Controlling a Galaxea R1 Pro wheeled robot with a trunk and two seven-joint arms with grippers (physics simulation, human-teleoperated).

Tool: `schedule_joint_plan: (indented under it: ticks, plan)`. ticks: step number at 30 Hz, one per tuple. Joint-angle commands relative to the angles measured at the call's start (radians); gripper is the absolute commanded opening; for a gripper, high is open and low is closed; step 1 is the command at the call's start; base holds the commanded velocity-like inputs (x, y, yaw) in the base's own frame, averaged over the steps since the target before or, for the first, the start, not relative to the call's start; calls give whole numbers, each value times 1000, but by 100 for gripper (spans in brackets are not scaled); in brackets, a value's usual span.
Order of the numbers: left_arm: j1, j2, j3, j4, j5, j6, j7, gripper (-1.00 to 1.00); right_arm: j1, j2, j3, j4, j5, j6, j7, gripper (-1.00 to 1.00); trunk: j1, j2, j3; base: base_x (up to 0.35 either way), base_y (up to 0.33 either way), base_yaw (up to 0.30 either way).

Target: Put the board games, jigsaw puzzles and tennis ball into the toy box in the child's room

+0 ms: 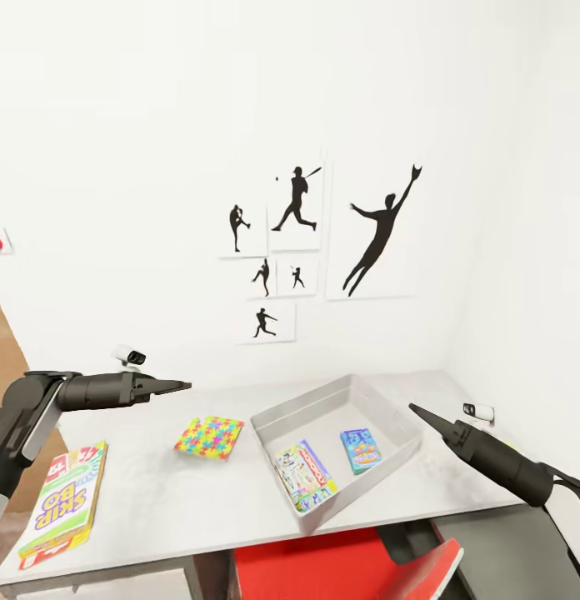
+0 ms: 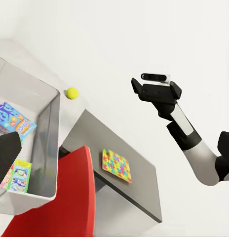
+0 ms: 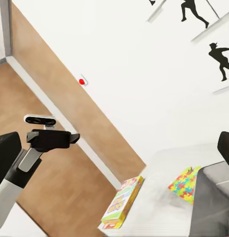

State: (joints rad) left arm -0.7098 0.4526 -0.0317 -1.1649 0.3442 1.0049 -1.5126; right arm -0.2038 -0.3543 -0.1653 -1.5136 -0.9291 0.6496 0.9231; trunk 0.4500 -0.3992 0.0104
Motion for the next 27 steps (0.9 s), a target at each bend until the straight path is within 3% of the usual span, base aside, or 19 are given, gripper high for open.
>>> schedule_joint_plan:
  ticks: [1,13,27]
  plan:
    - [0,1,-2,1,2,11,-3,100,0,0,0,-1,-5,7,0,100,0,-1,1,-252,177,64]
    - [0,0,-3,1,1,11,-3,100,0,0,1,1,-4,6,-4,100,0,-1,5,-242,203,34]
    - [0,0,-3,1,0,11,-1,100,0,0,1,1,-4,5,-6,100,0,-1,5,-153,253,216]
